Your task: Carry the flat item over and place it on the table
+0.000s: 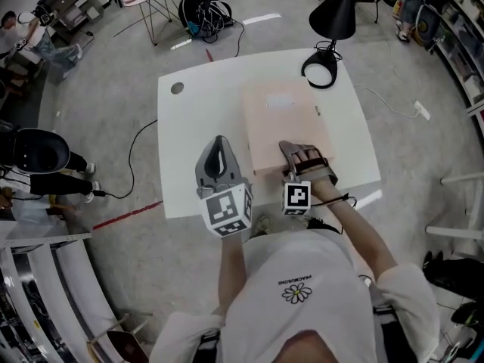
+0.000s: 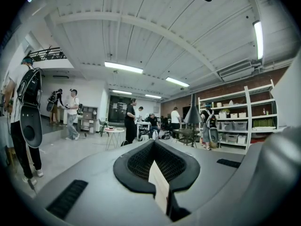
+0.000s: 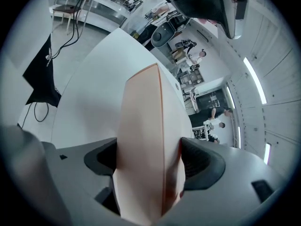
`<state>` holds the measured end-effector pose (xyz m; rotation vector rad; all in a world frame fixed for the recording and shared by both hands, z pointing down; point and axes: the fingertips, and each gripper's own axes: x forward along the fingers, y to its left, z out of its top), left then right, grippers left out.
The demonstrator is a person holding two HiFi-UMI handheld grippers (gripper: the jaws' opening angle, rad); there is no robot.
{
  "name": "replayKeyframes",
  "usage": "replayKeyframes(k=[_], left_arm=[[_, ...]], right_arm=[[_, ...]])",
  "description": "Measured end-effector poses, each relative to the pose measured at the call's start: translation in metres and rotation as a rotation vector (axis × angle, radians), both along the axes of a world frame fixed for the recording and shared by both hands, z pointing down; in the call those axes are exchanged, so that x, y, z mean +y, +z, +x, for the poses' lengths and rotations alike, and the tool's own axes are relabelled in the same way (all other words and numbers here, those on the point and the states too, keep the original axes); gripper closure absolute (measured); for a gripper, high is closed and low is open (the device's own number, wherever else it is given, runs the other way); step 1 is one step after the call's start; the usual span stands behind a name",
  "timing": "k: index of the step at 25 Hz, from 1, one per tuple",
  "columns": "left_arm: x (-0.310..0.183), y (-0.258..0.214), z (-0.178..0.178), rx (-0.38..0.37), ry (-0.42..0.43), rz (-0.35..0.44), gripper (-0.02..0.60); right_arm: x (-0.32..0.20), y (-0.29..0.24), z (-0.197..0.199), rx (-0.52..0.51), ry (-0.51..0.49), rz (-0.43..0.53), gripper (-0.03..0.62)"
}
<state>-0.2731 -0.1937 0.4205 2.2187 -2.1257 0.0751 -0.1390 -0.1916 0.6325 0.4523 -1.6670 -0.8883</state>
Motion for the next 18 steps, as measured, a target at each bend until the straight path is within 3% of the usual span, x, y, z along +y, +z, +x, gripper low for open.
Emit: replayKeyframes(k=[10, 16, 18], left_arm=[[0.0, 0.005, 0.001, 0.0, 0.002, -0.008, 0.566], [0.0, 0.001, 0.002, 0.004, 0.011, -0.002, 0.566], [0.0, 0.002, 0.003, 0.002, 0.014, -0.003, 0.566]], right_arm=[[0.007, 0.011, 0.002, 0.005, -0.004, -0.097, 0.249], [0.024, 0.024, 0.005, -0.014, 0.03, -0.28, 0.248], [0.026, 0.023, 0.005, -0.029, 0.037, -0.29, 0.249]])
